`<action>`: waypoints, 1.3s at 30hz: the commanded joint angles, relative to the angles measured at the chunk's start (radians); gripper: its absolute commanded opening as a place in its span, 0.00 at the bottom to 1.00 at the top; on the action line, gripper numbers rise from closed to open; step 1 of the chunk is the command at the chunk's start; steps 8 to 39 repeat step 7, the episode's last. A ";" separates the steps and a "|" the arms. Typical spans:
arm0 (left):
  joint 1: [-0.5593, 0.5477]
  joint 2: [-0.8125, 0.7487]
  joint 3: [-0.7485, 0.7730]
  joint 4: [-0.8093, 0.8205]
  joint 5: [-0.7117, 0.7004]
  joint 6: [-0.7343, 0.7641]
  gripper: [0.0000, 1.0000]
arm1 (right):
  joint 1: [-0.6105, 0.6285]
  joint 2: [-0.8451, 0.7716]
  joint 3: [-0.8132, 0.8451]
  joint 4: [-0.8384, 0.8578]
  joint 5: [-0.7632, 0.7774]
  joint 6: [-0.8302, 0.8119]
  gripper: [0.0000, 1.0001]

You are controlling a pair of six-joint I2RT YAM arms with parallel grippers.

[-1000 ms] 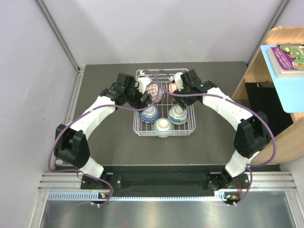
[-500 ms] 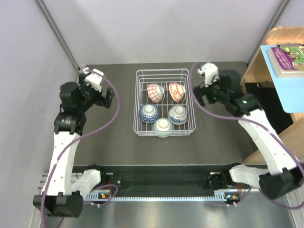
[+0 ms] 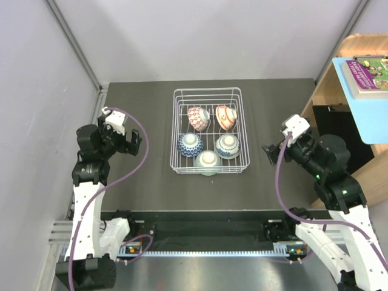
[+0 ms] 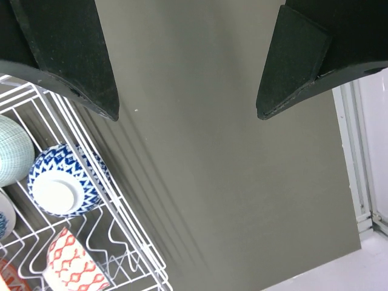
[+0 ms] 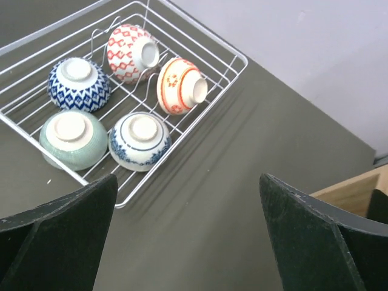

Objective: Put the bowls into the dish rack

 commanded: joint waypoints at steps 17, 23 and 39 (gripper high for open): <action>0.021 -0.017 0.023 0.039 0.080 -0.020 0.99 | -0.020 0.031 0.014 0.018 -0.092 -0.019 1.00; 0.021 -0.017 0.023 0.039 0.080 -0.020 0.99 | -0.020 0.031 0.014 0.018 -0.092 -0.019 1.00; 0.021 -0.017 0.023 0.039 0.080 -0.020 0.99 | -0.020 0.031 0.014 0.018 -0.092 -0.019 1.00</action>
